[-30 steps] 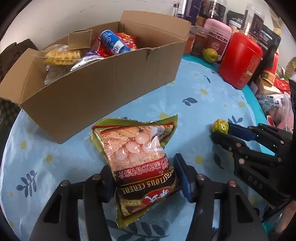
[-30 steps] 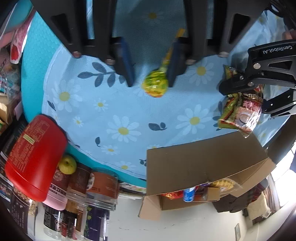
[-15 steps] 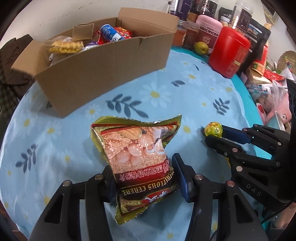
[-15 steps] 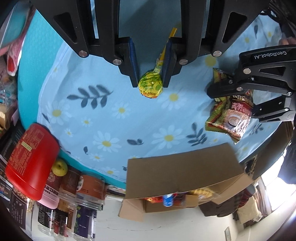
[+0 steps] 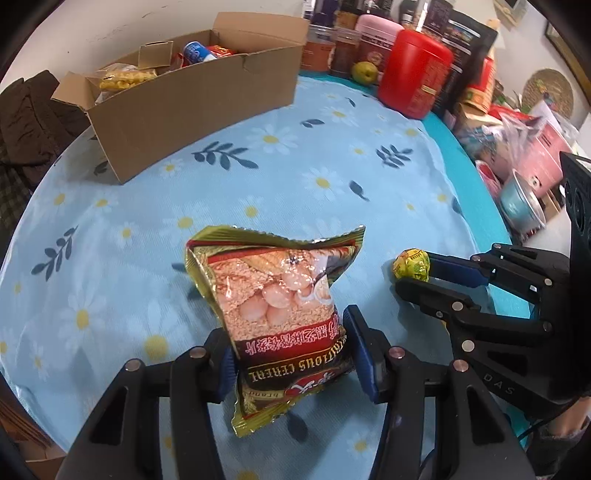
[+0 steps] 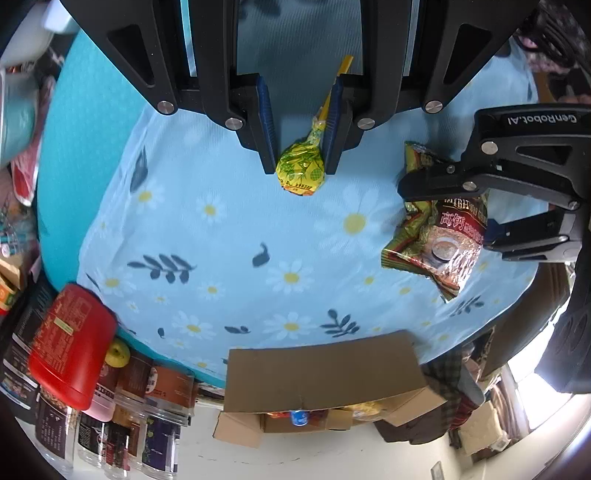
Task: Organize snacks
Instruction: 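Lift the cereal bag and lollipop and carry them over the cardboard box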
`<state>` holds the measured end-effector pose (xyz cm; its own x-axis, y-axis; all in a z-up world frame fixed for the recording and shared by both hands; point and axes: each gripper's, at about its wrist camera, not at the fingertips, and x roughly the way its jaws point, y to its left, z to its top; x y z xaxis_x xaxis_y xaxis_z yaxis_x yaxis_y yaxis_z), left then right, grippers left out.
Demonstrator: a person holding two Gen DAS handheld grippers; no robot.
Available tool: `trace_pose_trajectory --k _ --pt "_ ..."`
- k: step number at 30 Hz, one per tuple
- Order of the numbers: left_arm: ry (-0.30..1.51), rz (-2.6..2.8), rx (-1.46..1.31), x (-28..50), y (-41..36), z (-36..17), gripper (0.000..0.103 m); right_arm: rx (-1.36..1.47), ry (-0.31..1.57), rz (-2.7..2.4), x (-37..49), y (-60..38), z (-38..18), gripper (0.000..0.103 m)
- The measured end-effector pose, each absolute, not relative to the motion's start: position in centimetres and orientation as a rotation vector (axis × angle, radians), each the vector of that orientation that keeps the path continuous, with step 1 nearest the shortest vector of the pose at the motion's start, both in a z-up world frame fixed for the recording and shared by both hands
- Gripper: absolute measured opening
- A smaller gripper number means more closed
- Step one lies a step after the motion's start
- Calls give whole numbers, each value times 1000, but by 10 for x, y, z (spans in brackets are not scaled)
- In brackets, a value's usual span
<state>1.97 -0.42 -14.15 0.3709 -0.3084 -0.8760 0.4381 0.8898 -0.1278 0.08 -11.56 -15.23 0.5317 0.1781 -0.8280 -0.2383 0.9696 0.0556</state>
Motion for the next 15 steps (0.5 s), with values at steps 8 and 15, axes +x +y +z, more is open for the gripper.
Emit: trace_pose_trajectory --k 8,15 --pt "1096 -496 142 15 -10 -146 52 -76 969 256 -16 -114 -153 25" --pt "1055 -460 220 17 -20 -150 55 -101 958 237 -15 -109 -155 43"
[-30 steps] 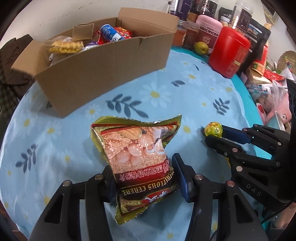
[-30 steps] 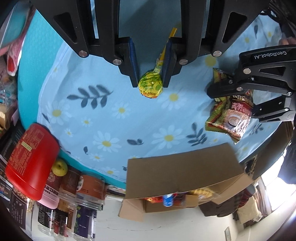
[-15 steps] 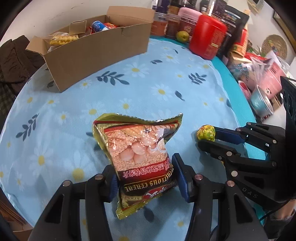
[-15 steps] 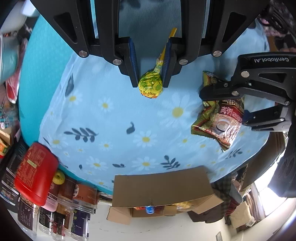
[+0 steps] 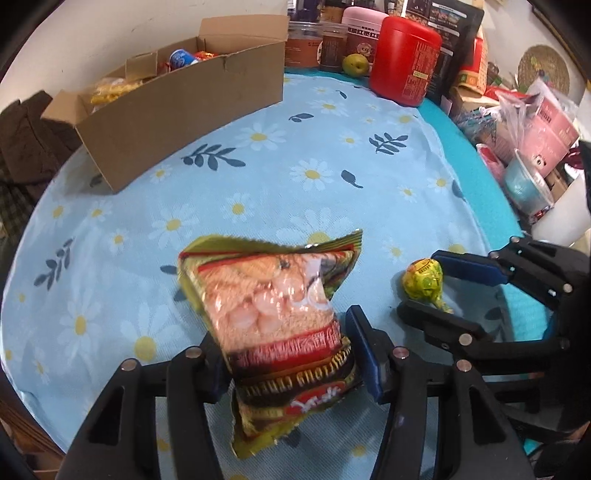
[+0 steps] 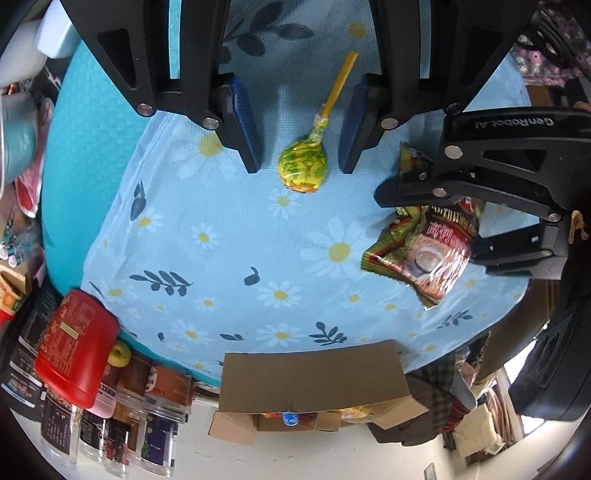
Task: Organize snacks
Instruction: 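Lift the cereal bag and lollipop and carry them over the cardboard box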
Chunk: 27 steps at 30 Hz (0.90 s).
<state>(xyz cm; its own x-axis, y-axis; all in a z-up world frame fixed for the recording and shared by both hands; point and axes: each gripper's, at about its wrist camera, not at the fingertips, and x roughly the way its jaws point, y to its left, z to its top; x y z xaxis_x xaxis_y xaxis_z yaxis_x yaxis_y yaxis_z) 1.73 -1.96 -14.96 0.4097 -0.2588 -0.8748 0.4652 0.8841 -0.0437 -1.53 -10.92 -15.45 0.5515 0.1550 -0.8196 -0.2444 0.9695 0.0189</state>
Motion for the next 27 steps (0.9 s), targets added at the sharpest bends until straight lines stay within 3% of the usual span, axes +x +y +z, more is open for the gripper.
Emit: trace_pose_trajectory --k 8,11,13,27 --pt "1030 -451 221 19 -19 -151 57 -94 940 211 -15 -110 -156 43" --pt "1015 -459 197 18 -15 -151 54 -88 934 196 -14 -112 -156 25" --pt "1004 -447 228 17 -16 -150 48 -72 936 201 -14 -113 -155 25" --pt "1017 -494 160 11 -12 -139 46 -42 902 231 -22 -113 -146 25"
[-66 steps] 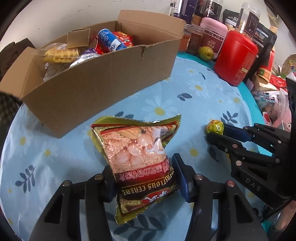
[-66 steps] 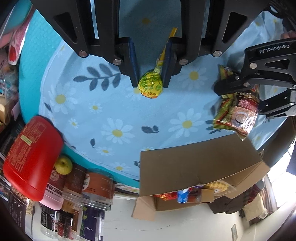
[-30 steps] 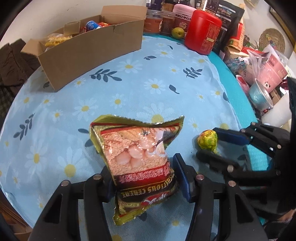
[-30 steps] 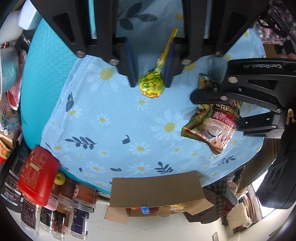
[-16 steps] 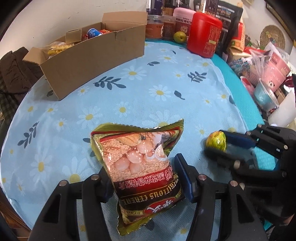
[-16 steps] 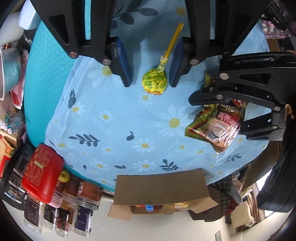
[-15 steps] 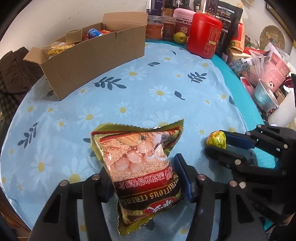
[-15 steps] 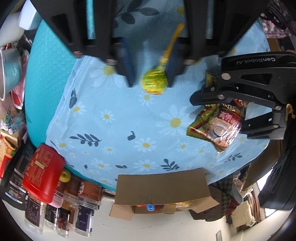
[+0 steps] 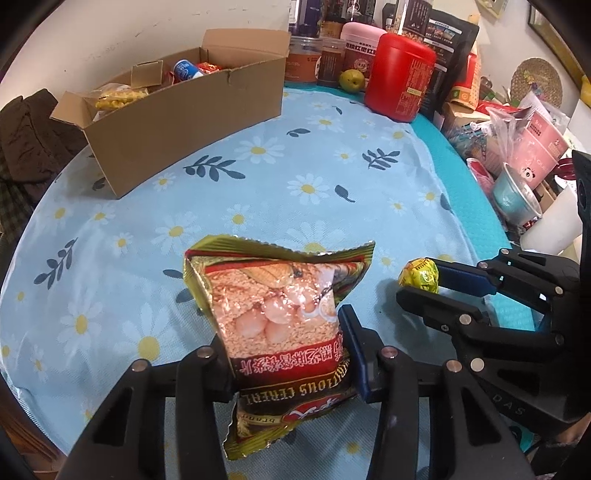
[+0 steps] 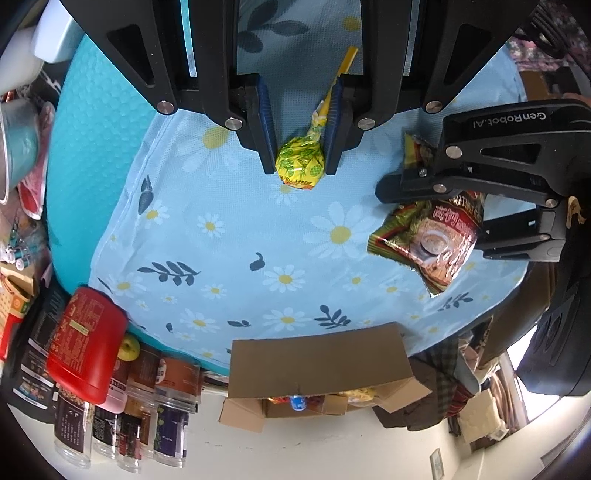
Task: Organize snacks
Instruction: 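Lift the cereal bag and lollipop and carry them over the cardboard box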
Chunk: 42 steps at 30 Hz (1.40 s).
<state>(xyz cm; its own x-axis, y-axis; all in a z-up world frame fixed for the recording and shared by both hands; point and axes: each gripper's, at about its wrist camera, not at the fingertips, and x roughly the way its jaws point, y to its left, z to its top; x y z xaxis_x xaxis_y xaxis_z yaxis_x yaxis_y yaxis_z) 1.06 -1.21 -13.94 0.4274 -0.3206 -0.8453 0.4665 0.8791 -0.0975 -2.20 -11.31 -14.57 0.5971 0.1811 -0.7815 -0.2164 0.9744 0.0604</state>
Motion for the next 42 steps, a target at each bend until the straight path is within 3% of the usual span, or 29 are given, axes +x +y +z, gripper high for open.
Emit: trace_pose_trajectory --k 19,42 --pt "869 -496 88 -2 17 -84 42 -38 770 332 -33 -88 -98 25" --pt "724 -463 29 36 36 -35 40 -93 658 401 16 -77 -49 25"
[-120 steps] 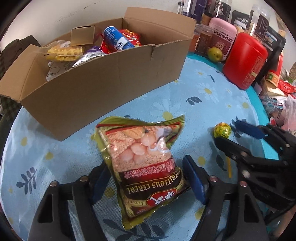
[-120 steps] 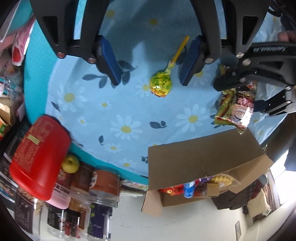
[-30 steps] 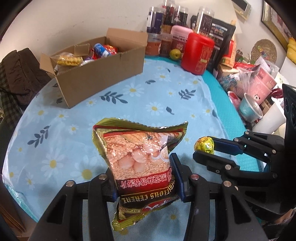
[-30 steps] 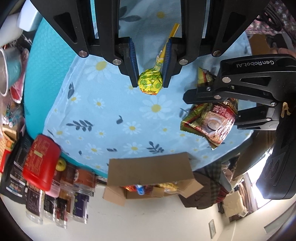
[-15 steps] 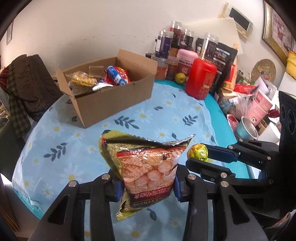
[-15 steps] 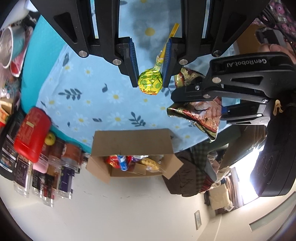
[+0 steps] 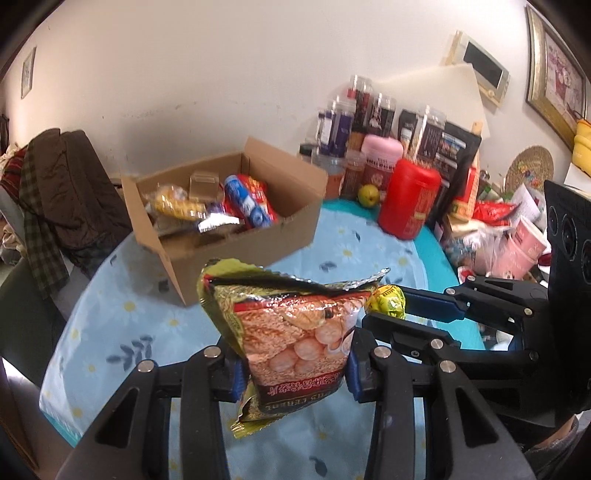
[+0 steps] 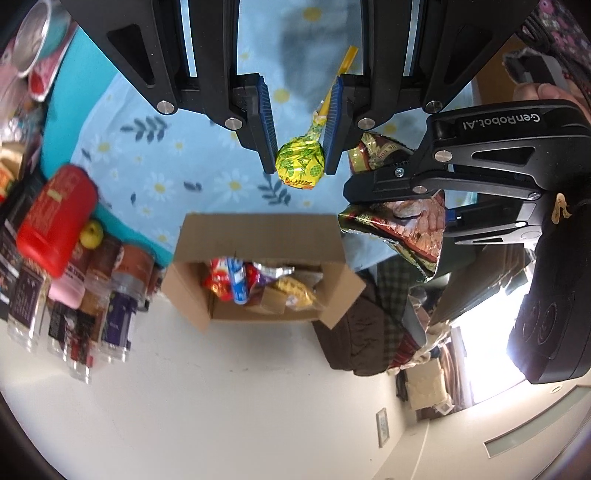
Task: Organize snacks
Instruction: 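Lift the cereal bag and lollipop and carry them over the cardboard box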
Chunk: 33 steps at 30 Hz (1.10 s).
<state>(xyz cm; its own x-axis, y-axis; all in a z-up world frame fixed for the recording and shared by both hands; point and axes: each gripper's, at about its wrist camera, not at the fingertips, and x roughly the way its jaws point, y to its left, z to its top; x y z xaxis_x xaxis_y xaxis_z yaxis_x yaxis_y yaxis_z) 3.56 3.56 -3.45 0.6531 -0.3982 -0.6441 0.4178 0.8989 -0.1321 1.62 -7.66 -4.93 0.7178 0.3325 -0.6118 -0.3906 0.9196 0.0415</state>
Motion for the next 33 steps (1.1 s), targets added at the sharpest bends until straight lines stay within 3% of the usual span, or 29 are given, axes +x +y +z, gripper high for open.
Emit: trace_pose_trajectory --k 17,33 --pt "558 -424 8 109 45 24 40 -111 526 416 90 -73 17 25" --pt "493 -365 -21 214 55 50 40 -106 483 432 204 -73 42 25"
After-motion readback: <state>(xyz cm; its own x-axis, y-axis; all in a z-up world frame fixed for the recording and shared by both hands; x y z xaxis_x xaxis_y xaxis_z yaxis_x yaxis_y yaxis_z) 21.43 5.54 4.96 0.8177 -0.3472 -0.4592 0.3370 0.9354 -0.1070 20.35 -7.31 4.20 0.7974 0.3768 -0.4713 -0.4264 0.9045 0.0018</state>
